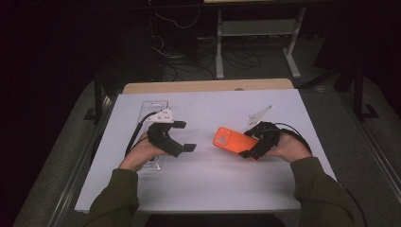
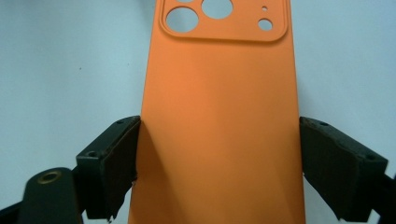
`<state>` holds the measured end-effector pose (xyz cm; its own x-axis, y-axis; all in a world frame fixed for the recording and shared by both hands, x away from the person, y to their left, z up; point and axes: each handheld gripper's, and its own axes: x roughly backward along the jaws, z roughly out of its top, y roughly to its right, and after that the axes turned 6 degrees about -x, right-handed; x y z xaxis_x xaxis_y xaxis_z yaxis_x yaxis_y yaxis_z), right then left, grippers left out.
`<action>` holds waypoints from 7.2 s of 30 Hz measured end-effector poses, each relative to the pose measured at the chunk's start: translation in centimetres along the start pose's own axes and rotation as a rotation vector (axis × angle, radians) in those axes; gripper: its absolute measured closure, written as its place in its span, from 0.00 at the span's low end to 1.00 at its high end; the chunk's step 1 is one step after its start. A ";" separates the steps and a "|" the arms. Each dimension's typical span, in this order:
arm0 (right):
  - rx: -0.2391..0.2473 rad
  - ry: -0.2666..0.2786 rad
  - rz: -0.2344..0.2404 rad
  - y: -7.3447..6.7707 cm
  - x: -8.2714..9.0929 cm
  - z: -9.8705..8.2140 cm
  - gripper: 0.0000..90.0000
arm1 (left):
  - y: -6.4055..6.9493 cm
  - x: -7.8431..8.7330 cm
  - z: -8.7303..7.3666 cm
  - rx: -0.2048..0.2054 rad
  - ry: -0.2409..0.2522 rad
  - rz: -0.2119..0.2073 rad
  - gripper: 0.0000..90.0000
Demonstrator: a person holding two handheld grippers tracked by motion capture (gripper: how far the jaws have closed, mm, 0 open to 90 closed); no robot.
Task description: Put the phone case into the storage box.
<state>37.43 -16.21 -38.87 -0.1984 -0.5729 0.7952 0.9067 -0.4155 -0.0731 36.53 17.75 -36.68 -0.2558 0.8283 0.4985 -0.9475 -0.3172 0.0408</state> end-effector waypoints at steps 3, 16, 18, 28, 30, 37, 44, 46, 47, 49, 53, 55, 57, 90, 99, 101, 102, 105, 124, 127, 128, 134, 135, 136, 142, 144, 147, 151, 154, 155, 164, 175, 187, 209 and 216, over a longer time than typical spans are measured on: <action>0.014 -0.008 0.004 -0.1 -0.4 0.1 0.16 | 0.0 -0.2 0.2 -0.012 0.002 -0.006 0.00; 0.073 -0.017 0.035 -1.4 -0.8 1.0 0.16 | 1.0 -1.0 1.0 -0.076 -0.015 -0.043 0.00; 0.079 -0.019 0.035 -1.6 -0.7 1.2 0.16 | 1.2 -1.1 1.0 -0.080 -0.018 -0.052 0.00; 0.128 -0.039 0.045 -2.6 -1.2 1.9 0.16 | 1.7 -1.6 1.1 -0.097 -0.039 -0.064 0.00; 0.132 -0.049 0.053 -2.9 -1.3 2.0 0.16 | 1.9 -1.7 1.1 -0.104 -0.045 -0.071 0.00; 0.164 -0.059 0.071 -3.5 -1.6 2.4 0.17 | 2.4 -2.2 1.3 -0.125 -0.065 -0.088 0.00; 0.197 -0.065 0.084 -4.2 -1.9 2.8 0.17 | 2.9 -2.8 1.2 -0.151 -0.092 -0.114 0.00; 0.205 -0.066 0.089 -4.3 -2.0 2.9 0.16 | 3.0 -3.0 1.3 -0.160 -0.097 -0.120 0.00; 0.205 -0.069 0.087 -4.4 -2.0 3.0 0.17 | 3.1 -3.0 1.3 -0.158 -0.107 -0.120 0.00; 0.203 -0.072 0.087 -4.5 -2.0 3.0 0.17 | 3.2 -3.1 1.3 -0.164 -0.105 -0.128 0.00; 0.211 -0.070 0.095 -4.7 -2.1 3.1 0.16 | 3.5 -3.3 1.3 -0.173 -0.114 -0.136 0.00; 0.217 -0.071 0.100 -4.9 -2.2 3.2 0.17 | 3.6 -3.4 1.4 -0.178 -0.123 -0.141 0.00; 0.221 -0.074 0.104 -5.0 -2.2 3.3 0.17 | 3.7 -3.6 1.3 -0.175 -0.123 -0.147 0.00; 0.264 -0.096 0.145 -7.1 -2.7 4.4 0.16 | 5.2 -5.8 0.8 -0.238 -0.233 -0.218 0.00; 0.288 -0.081 0.148 -7.2 -2.6 4.6 0.16 | 5.8 -6.5 0.6 -0.265 -0.266 -0.229 0.00; 0.288 -0.081 0.146 -7.3 -2.6 4.6 0.17 | 5.8 -6.6 0.6 -0.268 -0.273 -0.232 0.00; 0.289 -0.080 0.145 -7.3 -2.6 4.6 0.16 | 5.9 -6.6 0.6 -0.268 -0.275 -0.235 0.00; 0.291 -0.079 0.143 -7.3 -2.6 4.6 0.16 | 5.9 -6.7 0.5 -0.276 -0.288 -0.240 0.00; 0.306 -0.070 0.150 -7.5 -2.4 4.8 0.17 | 6.1 -7.0 0.2 -0.287 -0.340 -0.236 0.03; 0.307 -0.071 0.149 -7.5 -2.4 4.8 0.16 | 6.0 -7.0 0.2 -0.291 -0.342 -0.233 0.04; 0.309 -0.070 0.149 -7.5 -2.4 4.8 0.16 | 6.0 -7.0 0.2 -0.293 -0.344 -0.232 0.04; 0.307 -0.074 0.149 -7.5 -2.4 4.8 0.16 | 6.0 -6.9 0.2 -0.297 -0.347 -0.237 0.08; 0.308 -0.073 0.149 -7.5 -2.4 4.8 0.16 | 6.0 -6.9 0.2 -0.299 -0.348 -0.235 0.08; 0.307 -0.073 0.148 -7.5 -2.4 4.8 0.16 | 6.0 -6.9 0.2 -0.297 -0.348 -0.234 0.09; 0.306 -0.072 0.152 -7.5 -2.5 4.8 0.16 | 5.9 -6.8 0.2 -0.300 -0.348 -0.229 0.12; 0.301 -0.073 0.152 -7.5 -2.5 4.8 0.16 | 5.8 -6.8 0.3 -0.315 -0.362 -0.227 0.13; 0.302 -0.072 0.152 -7.5 -2.5 4.8 0.16 | 5.9 -6.8 0.2 -0.299 -0.345 -0.228 0.13; 0.300 -0.071 0.153 -7.5 -2.4 4.8 0.16 | 5.8 -6.7 0.2 -0.306 -0.343 -0.231 0.14; 0.307 -0.074 0.148 -7.5 -2.4 4.8 0.16 | 5.8 -6.7 0.2 -0.309 -0.345 -0.237 0.15; 0.306 -0.075 0.150 -7.5 -2.4 4.8 0.16 | 5.8 -6.7 0.2 -0.312 -0.344 -0.239 0.15; 0.287 -0.072 0.160 -7.5 -2.3 4.7 0.12 | 5.7 -6.7 0.2 -0.301 -0.336 -0.249 0.16; 0.270 -0.059 0.118 -7.3 -2.4 4.6 0.00 | 5.5 -6.8 0.2 -0.305 -0.353 -0.237 0.16; 0.165 0.027 0.043 -5.3 -0.6 3.7 0.00 | 5.0 -6.9 -0.2 -0.194 -0.351 -0.158 0.16; -0.074 0.109 -0.093 -4.3 1.4 0.1 0.00 | 4.9 -7.3 -0.5 -0.117 -0.383 -0.023 0.16; -0.173 0.145 -0.140 -4.4 1.4 -1.0 0.00 | 4.6 -7.4 -0.5 -0.089 -0.396 0.007 0.16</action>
<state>32.80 -15.87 -37.98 -0.3802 -0.5916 0.7109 0.7918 -0.6055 -0.0805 33.97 10.38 -40.63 -0.1848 0.5788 0.7943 -0.9634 -0.2664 -0.0300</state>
